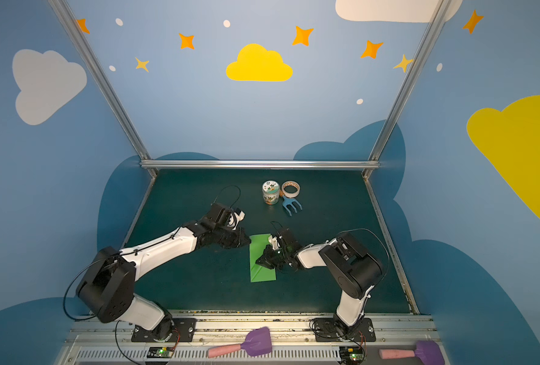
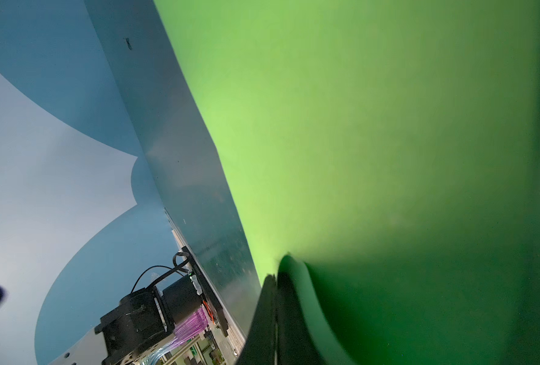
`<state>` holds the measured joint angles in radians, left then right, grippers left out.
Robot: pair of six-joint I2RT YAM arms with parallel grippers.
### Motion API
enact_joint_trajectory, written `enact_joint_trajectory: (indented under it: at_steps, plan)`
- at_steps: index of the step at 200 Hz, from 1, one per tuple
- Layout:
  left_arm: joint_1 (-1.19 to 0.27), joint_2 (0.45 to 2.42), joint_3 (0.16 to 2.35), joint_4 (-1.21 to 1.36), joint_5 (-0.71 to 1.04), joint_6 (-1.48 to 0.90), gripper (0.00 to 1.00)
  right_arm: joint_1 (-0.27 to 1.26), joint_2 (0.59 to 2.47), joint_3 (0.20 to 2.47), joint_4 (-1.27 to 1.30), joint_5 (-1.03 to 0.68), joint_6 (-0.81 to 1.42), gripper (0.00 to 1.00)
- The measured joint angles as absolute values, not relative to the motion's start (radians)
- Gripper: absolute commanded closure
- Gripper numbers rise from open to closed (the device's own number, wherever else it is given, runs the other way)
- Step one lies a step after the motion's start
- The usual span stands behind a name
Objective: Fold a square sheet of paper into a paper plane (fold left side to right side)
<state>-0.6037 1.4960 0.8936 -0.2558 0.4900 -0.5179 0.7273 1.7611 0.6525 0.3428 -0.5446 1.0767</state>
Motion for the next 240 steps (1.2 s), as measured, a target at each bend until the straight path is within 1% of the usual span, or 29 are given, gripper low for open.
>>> enact_joint_trajectory:
  at_steps: [45,80,139,240]
  plan:
    - [-0.741,1.397,0.737,-0.236,0.48,-0.567,0.96,0.727,1.761,0.651,0.345,-0.544,1.077,1.0]
    - [-0.787,1.414,0.701,-0.179,0.469,-0.603,0.96,0.727,1.761,0.651,0.345,-0.544,1.077,1.0]
    - [-0.81,1.524,0.712,-0.112,0.464,-0.61,0.97,0.727,1.761,0.649,0.346,-0.543,1.077,1.0]
    - [-0.81,1.578,0.722,-0.094,0.437,-0.599,0.96,0.727,1.761,0.641,0.363,-0.543,1.078,1.0]
